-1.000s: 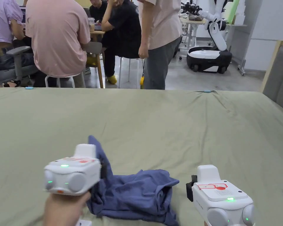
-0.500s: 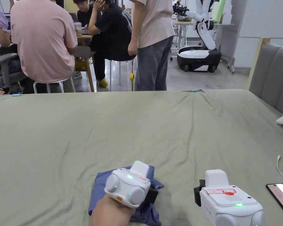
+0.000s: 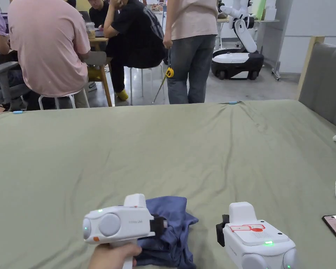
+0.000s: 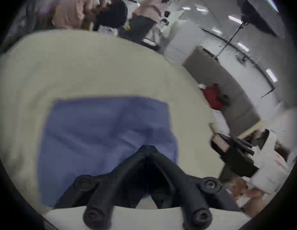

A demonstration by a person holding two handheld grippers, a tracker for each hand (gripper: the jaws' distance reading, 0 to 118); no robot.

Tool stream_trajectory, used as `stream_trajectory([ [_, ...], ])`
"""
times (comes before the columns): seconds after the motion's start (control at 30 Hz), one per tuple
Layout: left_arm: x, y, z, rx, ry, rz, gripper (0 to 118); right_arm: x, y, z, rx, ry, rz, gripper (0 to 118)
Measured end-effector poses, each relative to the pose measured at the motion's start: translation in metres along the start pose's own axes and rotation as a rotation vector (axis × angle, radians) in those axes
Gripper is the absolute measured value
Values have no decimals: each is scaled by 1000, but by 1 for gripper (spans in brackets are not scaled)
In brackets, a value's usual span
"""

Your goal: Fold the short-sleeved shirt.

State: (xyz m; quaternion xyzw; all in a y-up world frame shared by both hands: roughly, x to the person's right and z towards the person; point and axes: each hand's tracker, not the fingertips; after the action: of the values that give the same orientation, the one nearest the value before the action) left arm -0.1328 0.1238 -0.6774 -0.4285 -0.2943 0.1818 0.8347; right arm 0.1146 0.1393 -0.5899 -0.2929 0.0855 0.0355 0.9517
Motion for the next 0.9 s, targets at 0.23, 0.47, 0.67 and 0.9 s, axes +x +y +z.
stream_trajectory([
  [0.23, 11, -18, -52, -22, 53, -7, 0, 9, 3, 3, -9, -25, 16, 0],
  [0.47, -4, 0, 17, 131, 44, -1, 0, -21, 26, -17, -26, 107, -19, 0],
  [0.67, -76, 6, 84, 235, 58, 140, 53, -57, 35, -71, -140, 443, -251, 0],
  [0.9, -155, -13, 71, 171, -165, 440, 110, -45, 11, -112, -251, 280, -188, 0],
])
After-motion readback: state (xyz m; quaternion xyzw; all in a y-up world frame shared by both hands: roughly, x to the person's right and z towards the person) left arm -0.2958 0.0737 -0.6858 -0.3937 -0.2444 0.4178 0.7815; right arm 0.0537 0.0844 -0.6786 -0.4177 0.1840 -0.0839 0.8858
